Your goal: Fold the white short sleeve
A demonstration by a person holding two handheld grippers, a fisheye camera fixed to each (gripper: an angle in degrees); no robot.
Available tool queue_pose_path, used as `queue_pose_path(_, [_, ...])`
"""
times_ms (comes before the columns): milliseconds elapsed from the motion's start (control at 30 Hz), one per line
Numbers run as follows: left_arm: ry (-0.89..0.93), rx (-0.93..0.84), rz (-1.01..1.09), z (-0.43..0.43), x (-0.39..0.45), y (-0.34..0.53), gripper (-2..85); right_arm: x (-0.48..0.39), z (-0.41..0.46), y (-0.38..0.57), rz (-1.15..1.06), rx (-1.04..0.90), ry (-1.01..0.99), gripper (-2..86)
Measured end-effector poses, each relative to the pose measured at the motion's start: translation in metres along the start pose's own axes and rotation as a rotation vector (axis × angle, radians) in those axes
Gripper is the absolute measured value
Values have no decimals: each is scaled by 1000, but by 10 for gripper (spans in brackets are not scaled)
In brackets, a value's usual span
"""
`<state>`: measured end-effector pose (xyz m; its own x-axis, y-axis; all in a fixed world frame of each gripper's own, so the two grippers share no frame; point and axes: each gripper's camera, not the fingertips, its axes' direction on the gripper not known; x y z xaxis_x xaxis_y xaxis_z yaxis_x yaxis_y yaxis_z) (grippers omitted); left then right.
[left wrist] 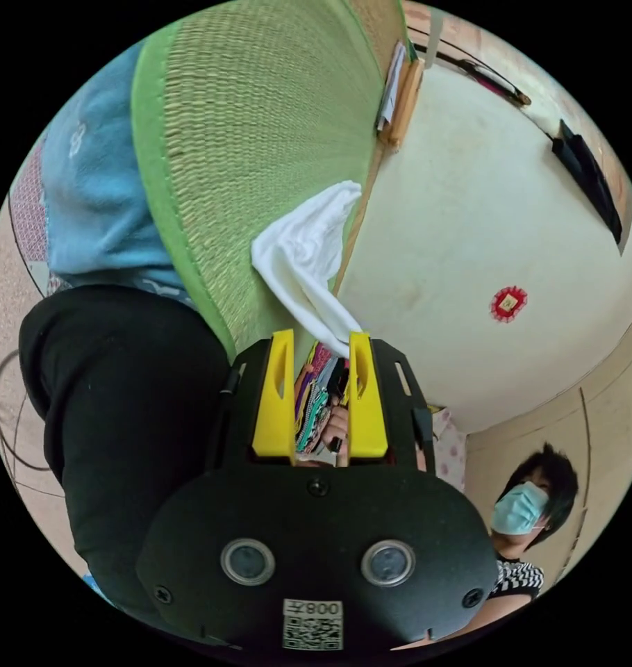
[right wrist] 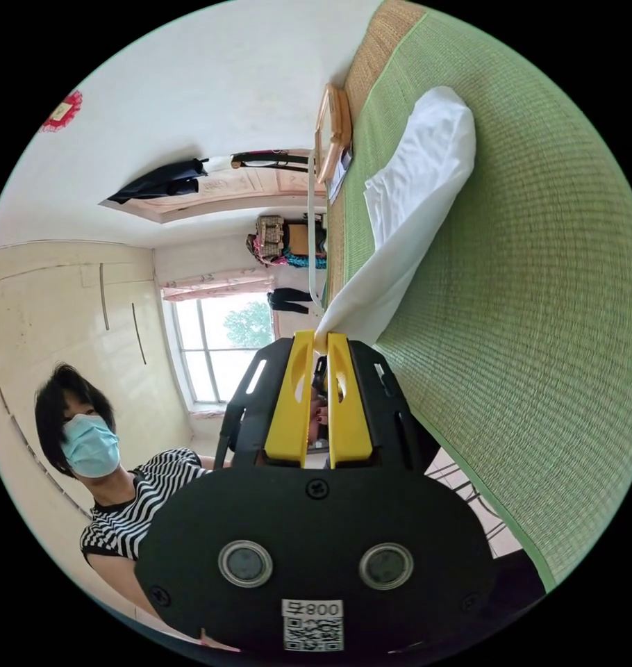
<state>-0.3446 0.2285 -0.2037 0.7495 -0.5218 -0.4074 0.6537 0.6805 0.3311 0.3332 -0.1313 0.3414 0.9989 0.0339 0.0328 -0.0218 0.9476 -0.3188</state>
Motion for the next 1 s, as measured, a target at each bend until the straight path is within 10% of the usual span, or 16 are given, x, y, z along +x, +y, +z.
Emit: queue_pose_path(1000, [23,-58,82,95,-60,43,19,-113,-47,189,53,88,2,26])
